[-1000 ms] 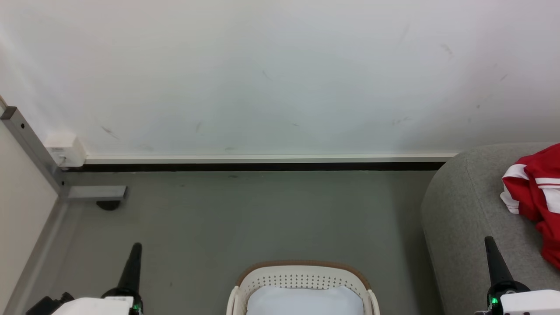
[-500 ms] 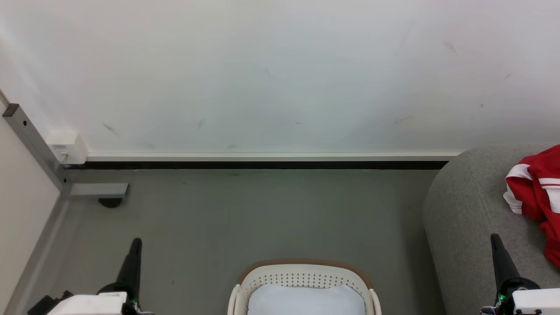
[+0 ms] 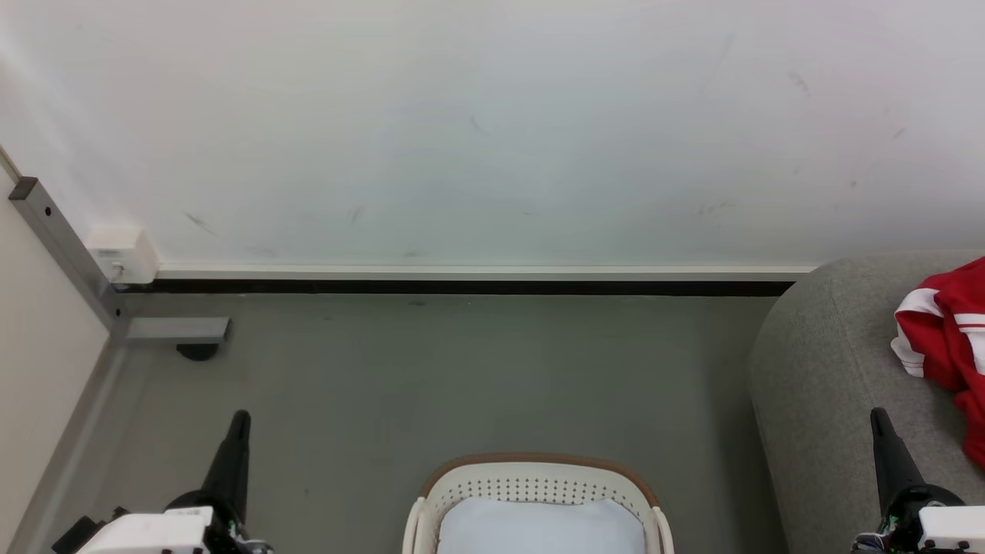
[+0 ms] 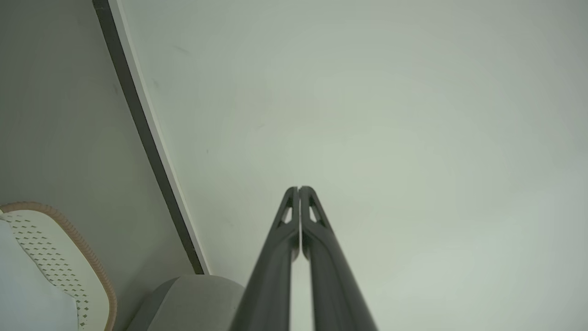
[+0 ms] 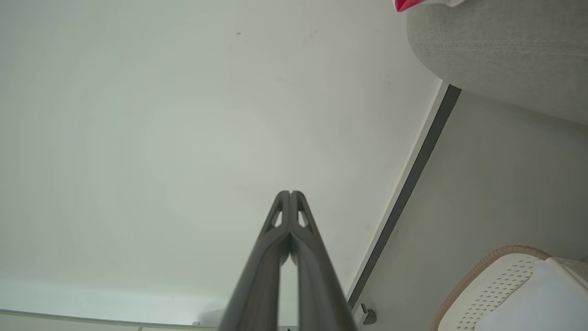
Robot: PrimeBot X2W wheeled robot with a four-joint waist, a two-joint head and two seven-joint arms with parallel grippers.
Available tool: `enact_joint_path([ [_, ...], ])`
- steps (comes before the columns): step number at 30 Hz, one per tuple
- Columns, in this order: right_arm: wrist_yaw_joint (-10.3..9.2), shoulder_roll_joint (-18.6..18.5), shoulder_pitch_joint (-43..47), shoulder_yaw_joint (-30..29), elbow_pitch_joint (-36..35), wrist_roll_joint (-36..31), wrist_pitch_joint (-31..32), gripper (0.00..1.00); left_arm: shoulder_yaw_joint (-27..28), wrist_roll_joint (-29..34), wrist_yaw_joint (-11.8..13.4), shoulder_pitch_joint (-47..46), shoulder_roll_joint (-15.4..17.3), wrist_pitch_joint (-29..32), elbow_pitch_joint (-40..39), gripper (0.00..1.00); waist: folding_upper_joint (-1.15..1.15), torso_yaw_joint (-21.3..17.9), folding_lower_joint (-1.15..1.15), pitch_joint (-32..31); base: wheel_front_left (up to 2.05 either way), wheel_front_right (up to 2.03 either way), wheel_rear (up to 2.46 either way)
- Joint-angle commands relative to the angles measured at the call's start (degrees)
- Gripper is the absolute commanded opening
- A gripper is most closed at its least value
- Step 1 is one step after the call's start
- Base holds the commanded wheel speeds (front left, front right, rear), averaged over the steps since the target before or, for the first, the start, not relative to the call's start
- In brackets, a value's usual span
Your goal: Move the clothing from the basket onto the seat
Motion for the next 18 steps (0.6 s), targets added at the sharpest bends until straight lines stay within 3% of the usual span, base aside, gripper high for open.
enact_joint_path([
  [1,-0.11,-0.6,-1.0,-0.4,-0.4,1.2,0.2,0.0,0.2,-1.6,0.0,-0.8,0.1,0.4,-0.3,0.0,0.0,0.0,0.0,0.0,0.0,0.0,0.0],
  [18,-0.12,-0.9,-0.8,-0.5,-0.5,3.8,0.5,0.0,0.4,-4.1,0.0,-1.0,0.1,1.1,-0.3,0.0,0.0,0.2,0.0,0.2,0.0,0.0,0.0],
])
